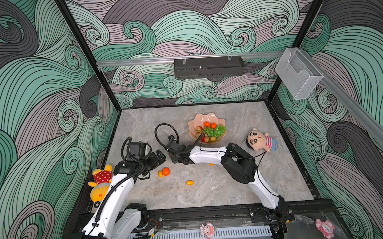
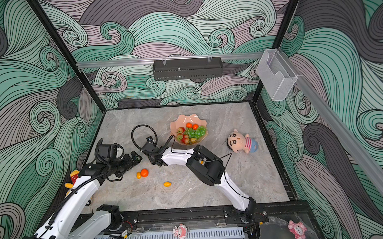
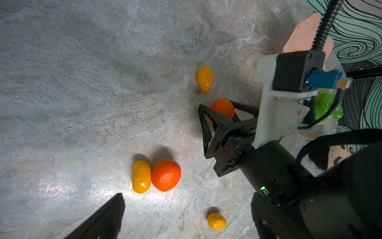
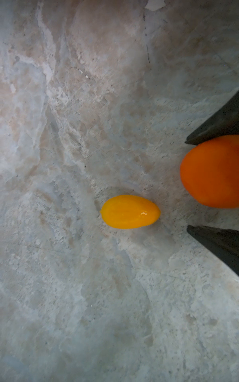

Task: Arrange fruit in a fruit bowl
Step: Pick up the fruit from the center of the table, then place the fruit in the fruit bowl.

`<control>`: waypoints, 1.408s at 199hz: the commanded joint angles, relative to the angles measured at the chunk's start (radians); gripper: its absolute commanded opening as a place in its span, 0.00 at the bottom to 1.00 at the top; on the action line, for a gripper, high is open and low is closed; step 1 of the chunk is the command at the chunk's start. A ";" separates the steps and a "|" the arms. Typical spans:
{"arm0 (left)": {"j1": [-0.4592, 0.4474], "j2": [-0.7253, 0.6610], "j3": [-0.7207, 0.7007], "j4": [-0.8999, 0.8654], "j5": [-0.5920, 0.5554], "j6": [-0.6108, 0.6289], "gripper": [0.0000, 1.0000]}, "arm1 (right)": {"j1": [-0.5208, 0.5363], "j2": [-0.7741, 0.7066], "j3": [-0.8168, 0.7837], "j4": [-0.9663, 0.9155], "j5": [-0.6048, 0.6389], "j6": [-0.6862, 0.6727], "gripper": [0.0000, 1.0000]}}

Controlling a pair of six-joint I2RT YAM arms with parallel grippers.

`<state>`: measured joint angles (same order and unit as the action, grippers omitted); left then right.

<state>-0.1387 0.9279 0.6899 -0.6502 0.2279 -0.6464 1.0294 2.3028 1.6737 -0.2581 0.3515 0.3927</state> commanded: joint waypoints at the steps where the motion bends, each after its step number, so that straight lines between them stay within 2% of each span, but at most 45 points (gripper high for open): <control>1: 0.007 0.005 0.018 0.010 0.020 0.016 0.99 | -0.007 0.020 0.012 -0.046 -0.012 -0.018 0.60; 72: 0.007 -0.001 0.016 0.012 0.033 0.019 0.99 | -0.010 0.003 0.017 -0.055 -0.032 -0.023 0.52; 117: 0.007 -0.012 0.007 0.014 0.051 0.024 0.98 | -0.008 -0.063 -0.056 -0.028 -0.040 -0.008 0.47; 147: 0.007 -0.017 0.000 0.019 0.083 0.023 0.99 | 0.006 -0.148 -0.161 0.013 -0.050 0.004 0.46; 204: -0.011 -0.019 -0.039 0.016 0.134 -0.010 0.99 | 0.041 -0.379 -0.501 0.141 -0.075 0.087 0.42; 245: -0.071 -0.026 -0.082 0.069 0.125 -0.041 0.99 | 0.058 -0.523 -0.682 0.174 -0.082 0.151 0.41; 280: -0.143 0.007 -0.089 0.119 0.105 -0.058 0.99 | 0.060 -0.633 -0.773 0.171 -0.087 0.172 0.40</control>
<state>-0.2394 0.9150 0.5987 -0.5930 0.3443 -0.6804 1.0882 1.7443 0.9428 -0.1081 0.2687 0.5255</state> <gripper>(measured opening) 0.986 0.404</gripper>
